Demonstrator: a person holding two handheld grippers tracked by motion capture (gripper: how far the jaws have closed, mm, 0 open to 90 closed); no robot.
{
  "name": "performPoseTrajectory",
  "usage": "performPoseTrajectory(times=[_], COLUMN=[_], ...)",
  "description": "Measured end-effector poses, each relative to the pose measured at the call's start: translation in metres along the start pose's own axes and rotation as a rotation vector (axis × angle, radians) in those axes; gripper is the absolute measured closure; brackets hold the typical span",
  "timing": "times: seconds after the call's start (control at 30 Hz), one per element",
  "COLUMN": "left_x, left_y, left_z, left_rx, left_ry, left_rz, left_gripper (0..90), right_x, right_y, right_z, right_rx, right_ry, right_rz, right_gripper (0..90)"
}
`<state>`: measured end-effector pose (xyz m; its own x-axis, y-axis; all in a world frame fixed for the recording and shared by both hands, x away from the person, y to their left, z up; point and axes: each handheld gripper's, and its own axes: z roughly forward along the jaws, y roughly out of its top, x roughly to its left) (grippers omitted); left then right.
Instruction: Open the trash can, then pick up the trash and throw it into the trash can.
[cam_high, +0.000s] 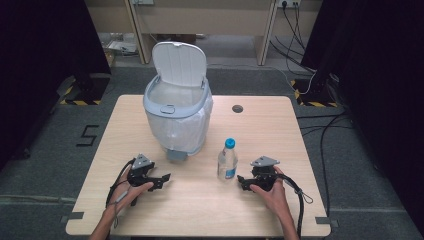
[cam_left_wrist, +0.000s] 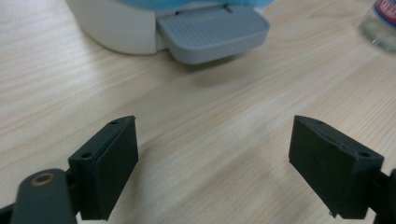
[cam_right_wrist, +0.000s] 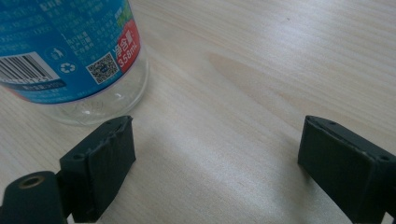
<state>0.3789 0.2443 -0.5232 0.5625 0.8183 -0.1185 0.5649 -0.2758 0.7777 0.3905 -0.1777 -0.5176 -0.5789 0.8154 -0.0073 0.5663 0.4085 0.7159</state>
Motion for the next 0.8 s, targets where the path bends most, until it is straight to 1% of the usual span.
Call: performPoseTrajectory(times=[0.03, 0.07, 0.1, 0.13, 0.17, 0.2, 0.27, 0.53, 0.6, 0.67, 0.73, 0.77, 0.8], left_x=[0.0, 0.0, -0.001, -0.002, -0.002, -0.006, -0.008, -0.009, -0.009, -0.009, -0.009, -0.009, -0.009], left_y=[0.0, 0.0, 0.0, -0.001, -0.001, 0.0, 0.0, 0.0, 0.0, 0.0, 0.0, 0.0, 0.0], left_z=[0.0, 0.0, 0.0, 0.001, 0.001, 0.002, 0.003, 0.003, 0.003, 0.003, 0.003, 0.003, 0.003], left_rx=[0.0, 0.018, 0.021, 0.027, 0.027, 0.039, 0.05, 0.05, 0.05, 0.05, 0.05, 0.05, 0.049], left_ry=[0.0, 0.005, 0.01, 0.021, 0.021, 0.04, 0.059, 0.064, 0.064, 0.063, 0.064, 0.064, 0.064], left_rz=[0.0, 0.0, 0.006, 0.023, 0.023, 0.048, 0.073, 0.074, 0.074, 0.074, 0.074, 0.074, 0.074], left_gripper=[14.8, 14.8, 14.5, 14.4, 14.3, 14.2, 14.2, 13.8, 13.8, 13.8, 13.8, 13.8, 13.8], right_x=[0.0, 0.0, 0.0, 0.0, 0.0, 0.0, 0.0, 0.0, 0.002, 0.003, 0.007, 0.007, 0.009], right_y=[0.0, 0.0, 0.0, 0.0, 0.0, 0.0, 0.0, 0.0, -0.001, -0.001, 0.002, 0.002, 0.003], right_z=[0.0, 0.0, 0.0, 0.0, 0.0, 0.0, 0.0, 0.0, -0.002, -0.002, -0.008, -0.008, -0.016], right_rx=[0.0, 0.0, 0.0, 0.0, 0.0, 0.001, 0.001, 0.001, -0.002, -0.002, -0.009, -0.009, -0.037], right_ry=[0.0, 0.0, 0.0, 0.0, 0.0, 0.0, 0.0, 0.0, -0.003, -0.002, -0.023, -0.023, -0.021], right_rz=[0.0, 0.0, 0.0, -0.001, -0.001, -0.001, -0.002, -0.003, -0.001, -0.002, -0.033, -0.033, -0.029], right_gripper=[11.2, 11.1, 11.1, 11.1, 11.1, 11.1, 11.1, 11.5, 15.4, 15.9, 16.3, 16.3, 16.4])
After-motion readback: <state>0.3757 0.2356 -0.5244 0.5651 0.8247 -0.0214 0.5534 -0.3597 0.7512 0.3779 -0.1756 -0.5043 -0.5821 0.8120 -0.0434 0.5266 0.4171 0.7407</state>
